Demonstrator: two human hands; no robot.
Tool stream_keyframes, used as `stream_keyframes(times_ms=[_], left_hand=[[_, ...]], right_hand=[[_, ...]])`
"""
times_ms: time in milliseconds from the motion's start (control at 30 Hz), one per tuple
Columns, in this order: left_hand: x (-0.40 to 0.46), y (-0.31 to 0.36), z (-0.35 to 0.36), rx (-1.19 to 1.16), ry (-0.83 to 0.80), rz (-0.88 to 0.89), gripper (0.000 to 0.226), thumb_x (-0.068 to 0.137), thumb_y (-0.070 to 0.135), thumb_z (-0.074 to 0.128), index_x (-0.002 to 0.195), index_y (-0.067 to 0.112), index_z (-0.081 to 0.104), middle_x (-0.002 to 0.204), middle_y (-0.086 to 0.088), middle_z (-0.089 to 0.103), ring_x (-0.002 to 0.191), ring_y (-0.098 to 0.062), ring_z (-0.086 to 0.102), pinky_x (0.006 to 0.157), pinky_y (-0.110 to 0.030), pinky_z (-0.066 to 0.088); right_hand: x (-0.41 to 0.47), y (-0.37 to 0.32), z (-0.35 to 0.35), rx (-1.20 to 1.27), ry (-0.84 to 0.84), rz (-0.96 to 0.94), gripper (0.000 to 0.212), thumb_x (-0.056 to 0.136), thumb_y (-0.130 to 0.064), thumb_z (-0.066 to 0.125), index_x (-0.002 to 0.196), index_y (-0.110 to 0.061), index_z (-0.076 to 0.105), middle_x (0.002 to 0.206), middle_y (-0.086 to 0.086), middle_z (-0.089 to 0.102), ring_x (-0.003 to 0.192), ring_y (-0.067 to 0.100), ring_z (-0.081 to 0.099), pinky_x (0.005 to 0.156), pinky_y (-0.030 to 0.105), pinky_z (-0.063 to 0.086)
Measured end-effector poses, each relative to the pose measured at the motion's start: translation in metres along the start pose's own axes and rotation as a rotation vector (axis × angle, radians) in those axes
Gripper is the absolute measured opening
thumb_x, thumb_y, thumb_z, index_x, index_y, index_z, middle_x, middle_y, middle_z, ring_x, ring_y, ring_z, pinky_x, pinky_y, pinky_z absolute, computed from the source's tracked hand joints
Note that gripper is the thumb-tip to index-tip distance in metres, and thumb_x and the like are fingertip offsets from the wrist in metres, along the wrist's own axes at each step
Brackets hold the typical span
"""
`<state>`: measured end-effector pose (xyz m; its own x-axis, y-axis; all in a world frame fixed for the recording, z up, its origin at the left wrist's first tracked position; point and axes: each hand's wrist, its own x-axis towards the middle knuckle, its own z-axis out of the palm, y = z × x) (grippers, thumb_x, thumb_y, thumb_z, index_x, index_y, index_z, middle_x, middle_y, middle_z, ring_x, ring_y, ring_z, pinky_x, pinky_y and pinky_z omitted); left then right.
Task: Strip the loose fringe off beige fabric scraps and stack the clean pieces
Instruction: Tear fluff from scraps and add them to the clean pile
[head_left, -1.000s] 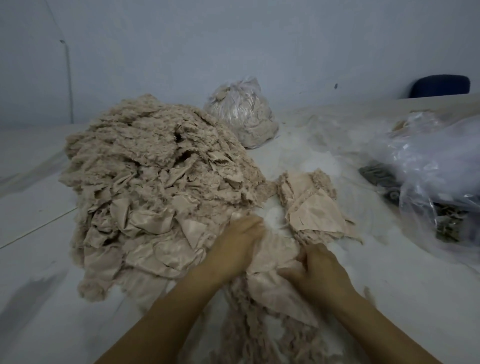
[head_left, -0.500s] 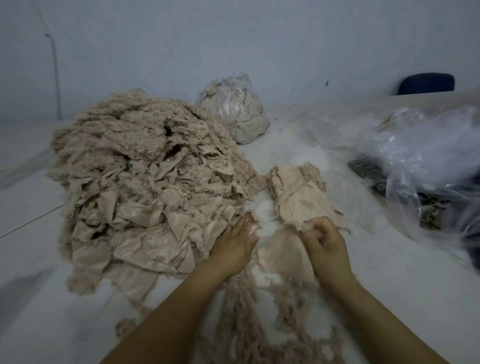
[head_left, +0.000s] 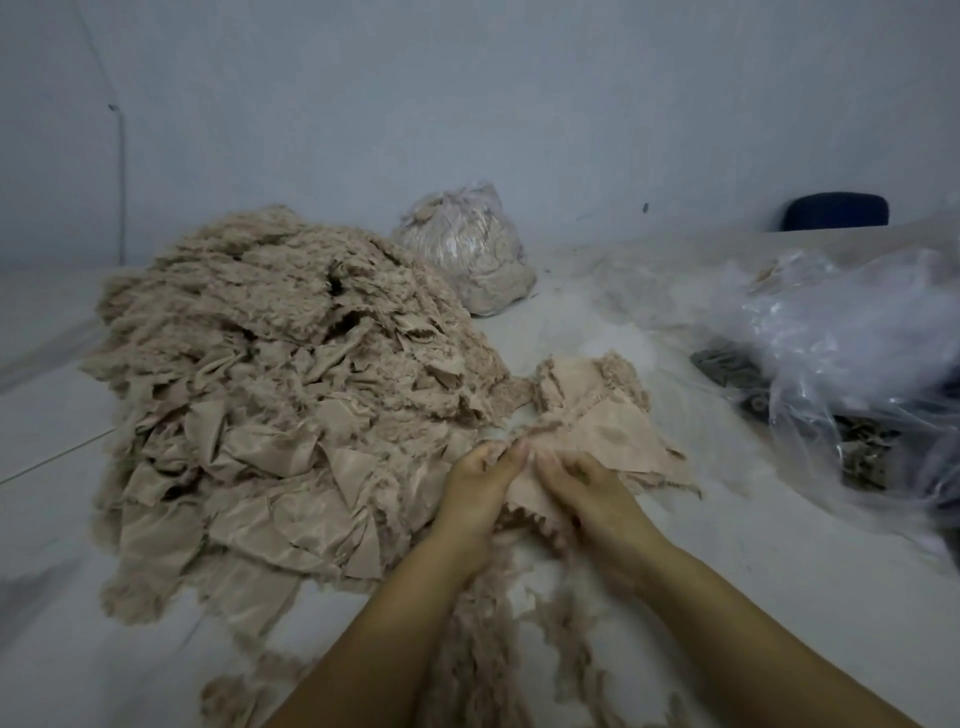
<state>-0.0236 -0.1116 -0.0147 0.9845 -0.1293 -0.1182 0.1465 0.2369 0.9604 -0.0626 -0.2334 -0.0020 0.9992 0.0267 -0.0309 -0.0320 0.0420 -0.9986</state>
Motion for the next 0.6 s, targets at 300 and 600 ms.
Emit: stream_keyframes(times_ms=[300, 600], left_hand=[[0.018, 0.011, -0.021, -0.008, 0.283, -0.128, 0.034, 0.098, 0.011, 0.039, 0.070, 0.013, 0.057, 0.048, 0.000, 0.058, 0.038, -0.014, 0.054, 0.046, -0.019, 0.042], [0.010, 0.012, 0.015, 0.293, -0.096, 0.082, 0.028, 0.092, 0.023, 0.059, 0.070, 0.007, 0.063, 0.061, -0.011, 0.057, 0.054, -0.018, 0.051, 0.049, -0.023, 0.038]], right_hand=[[-0.015, 0.021, -0.011, -0.295, -0.188, 0.080, 0.040, 0.096, -0.025, 0.056, 0.131, -0.033, 0.040, 0.036, -0.012, 0.041, 0.032, 0.002, 0.038, 0.038, 0.014, 0.029], [0.007, 0.011, -0.023, -0.314, 0.292, -0.158, 0.024, 0.082, -0.033, 0.072, 0.100, -0.027, 0.057, 0.086, -0.013, 0.064, 0.079, 0.007, 0.062, 0.065, 0.015, 0.047]])
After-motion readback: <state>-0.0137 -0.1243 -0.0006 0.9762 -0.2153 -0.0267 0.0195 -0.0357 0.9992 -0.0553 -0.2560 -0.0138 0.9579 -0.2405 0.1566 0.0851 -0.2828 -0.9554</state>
